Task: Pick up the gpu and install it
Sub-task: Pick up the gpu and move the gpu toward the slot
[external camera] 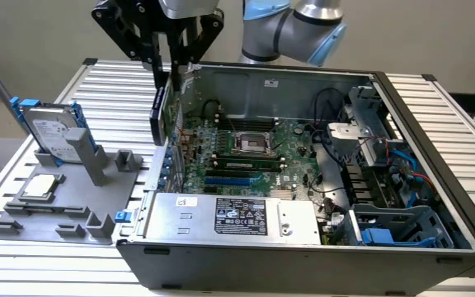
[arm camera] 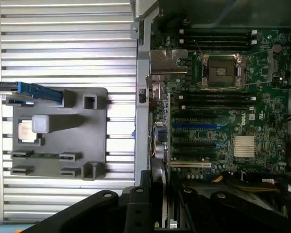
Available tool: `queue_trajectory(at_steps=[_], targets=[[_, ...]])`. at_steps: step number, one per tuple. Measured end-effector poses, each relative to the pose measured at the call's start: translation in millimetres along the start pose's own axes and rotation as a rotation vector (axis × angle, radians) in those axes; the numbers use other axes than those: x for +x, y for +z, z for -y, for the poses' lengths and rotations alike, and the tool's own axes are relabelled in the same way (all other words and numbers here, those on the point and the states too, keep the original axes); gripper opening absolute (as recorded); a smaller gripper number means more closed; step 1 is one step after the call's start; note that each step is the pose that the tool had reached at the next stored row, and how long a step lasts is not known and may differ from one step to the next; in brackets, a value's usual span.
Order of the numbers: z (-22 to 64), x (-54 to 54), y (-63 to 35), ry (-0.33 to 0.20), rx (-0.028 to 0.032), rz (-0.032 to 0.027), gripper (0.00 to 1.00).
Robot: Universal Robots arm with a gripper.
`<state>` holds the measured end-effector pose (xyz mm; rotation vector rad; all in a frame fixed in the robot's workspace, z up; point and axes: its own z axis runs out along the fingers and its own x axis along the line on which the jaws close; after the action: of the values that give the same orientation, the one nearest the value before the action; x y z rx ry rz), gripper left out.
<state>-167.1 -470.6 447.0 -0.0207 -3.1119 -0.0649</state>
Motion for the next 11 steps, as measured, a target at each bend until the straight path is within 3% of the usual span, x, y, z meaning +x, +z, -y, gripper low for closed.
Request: queue_trajectory(at_steps=[5,11], targets=[[-0.7,-23.0,1.3,0.000,0.0080,-0.0074,0.26],[-4.4,-50.2,6.6,0.001,0.0196,-0.0096,0.26]])
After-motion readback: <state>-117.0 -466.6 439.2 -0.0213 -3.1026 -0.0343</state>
